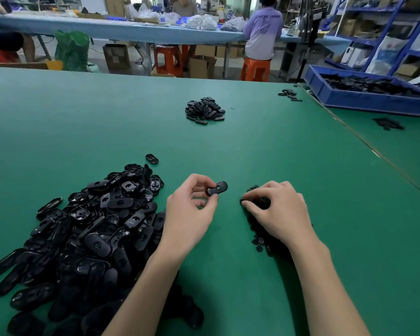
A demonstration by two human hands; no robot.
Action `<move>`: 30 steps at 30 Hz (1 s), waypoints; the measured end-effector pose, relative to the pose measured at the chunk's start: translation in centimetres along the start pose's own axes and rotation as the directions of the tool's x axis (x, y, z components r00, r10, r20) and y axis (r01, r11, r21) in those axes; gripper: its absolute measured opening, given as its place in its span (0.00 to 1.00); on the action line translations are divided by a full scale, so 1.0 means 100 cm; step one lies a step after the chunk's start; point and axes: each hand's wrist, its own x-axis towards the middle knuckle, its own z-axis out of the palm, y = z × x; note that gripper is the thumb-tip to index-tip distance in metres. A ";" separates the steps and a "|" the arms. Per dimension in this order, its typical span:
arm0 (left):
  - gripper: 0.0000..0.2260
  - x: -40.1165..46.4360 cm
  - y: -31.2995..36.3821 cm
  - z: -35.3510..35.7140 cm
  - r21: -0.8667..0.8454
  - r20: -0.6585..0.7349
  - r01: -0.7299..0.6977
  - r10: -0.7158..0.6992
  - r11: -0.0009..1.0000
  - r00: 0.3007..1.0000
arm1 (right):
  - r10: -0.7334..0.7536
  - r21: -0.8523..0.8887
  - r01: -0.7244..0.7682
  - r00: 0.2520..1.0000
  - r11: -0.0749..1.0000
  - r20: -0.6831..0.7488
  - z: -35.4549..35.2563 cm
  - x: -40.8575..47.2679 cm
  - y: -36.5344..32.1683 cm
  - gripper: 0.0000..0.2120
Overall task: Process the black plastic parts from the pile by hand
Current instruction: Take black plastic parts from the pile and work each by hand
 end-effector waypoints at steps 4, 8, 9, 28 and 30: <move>0.07 -0.002 0.001 0.000 -0.031 0.015 0.008 -0.007 0.999 1.000 | 0.009 0.039 -0.006 0.998 0.999 -0.066 0.003 -0.002 -0.006 0.01; 0.08 0.001 0.000 -0.001 -0.087 0.027 0.039 -0.037 0.995 0.999 | 0.025 0.414 0.046 0.986 0.909 -0.164 0.004 -0.002 -0.015 0.05; 0.08 0.001 0.000 -0.001 -0.103 0.031 0.049 -0.046 0.993 0.998 | 0.044 0.545 0.041 0.989 0.837 -0.142 0.004 -0.002 -0.020 0.06; 0.09 0.003 0.006 -0.006 -0.350 0.146 0.166 -0.121 0.922 0.982 | 0.189 0.855 -0.304 0.951 0.420 0.245 -0.004 -0.001 -0.039 0.06; 0.08 0.002 0.006 -0.006 -0.350 0.152 0.168 -0.121 0.922 0.981 | 0.206 0.838 -0.325 0.944 0.439 0.258 -0.004 0.000 -0.039 0.06</move>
